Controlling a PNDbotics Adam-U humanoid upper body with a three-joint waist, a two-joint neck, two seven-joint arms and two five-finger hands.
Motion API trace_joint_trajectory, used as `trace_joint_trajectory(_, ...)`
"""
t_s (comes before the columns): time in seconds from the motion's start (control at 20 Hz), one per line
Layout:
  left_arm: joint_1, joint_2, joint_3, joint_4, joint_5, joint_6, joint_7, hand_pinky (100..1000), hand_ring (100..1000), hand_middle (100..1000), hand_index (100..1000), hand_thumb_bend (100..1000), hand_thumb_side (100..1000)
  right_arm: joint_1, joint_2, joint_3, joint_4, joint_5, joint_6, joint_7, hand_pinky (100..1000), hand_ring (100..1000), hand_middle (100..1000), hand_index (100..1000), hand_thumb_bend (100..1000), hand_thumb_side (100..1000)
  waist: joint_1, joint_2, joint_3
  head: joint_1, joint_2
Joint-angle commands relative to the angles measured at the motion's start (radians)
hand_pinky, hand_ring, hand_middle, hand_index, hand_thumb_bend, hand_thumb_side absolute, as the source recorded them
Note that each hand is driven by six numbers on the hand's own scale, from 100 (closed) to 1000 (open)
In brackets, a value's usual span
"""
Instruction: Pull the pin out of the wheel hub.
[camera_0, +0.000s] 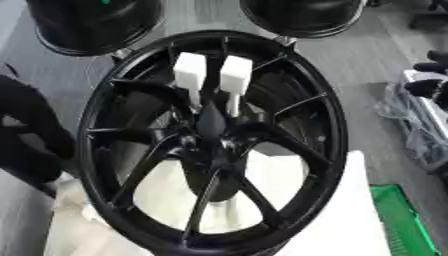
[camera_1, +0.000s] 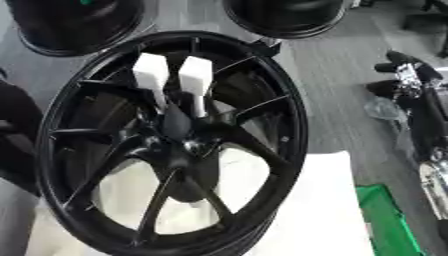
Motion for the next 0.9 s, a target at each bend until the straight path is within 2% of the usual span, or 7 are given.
trace_joint_trajectory(0.05, -0.025, 0.004, 0.032, -0.043, 0.083, -0.007, 0.13, 605, 676, 718, 769, 100, 490, -0.011, -0.022, -0.008, -0.017, -0.003, 0.001, -0.002, 764, 654, 739, 854, 100, 770, -0.001, -0.017, 0.002, 0.002, -0.008)
trace_joint_trajectory(0.25, -0.061, -0.074, 0.014, -0.111, 0.325, -0.074, 0.348, 587, 665, 714, 756, 100, 665, -0.011, -0.019, -0.006, -0.017, -0.004, 0.0, -0.001, 764, 654, 739, 854, 100, 769, -0.004, -0.019, 0.0, 0.011, -0.009)
trace_joint_trajectory(0.35, -0.085, -0.124, -0.002, -0.134, 0.419, -0.092, 0.409, 589, 668, 719, 757, 100, 697, -0.014, -0.016, -0.005, -0.017, -0.007, 0.0, 0.0, 764, 654, 739, 854, 100, 767, -0.007, -0.019, -0.003, 0.014, -0.01)
trace_joint_trajectory(0.7, -0.155, -0.319, -0.031, -0.127, 0.605, -0.077, 0.52, 594, 671, 725, 760, 100, 805, -0.02, -0.009, -0.005, -0.018, -0.015, -0.002, -0.002, 764, 654, 739, 854, 100, 764, -0.012, -0.02, -0.009, 0.02, -0.008)
trace_joint_trajectory(0.9, -0.176, -0.401, -0.038, -0.1, 0.645, -0.065, 0.535, 600, 677, 732, 764, 100, 821, -0.02, -0.007, -0.007, -0.018, -0.019, -0.003, -0.006, 764, 654, 739, 854, 100, 763, -0.014, -0.02, -0.009, 0.021, -0.009)
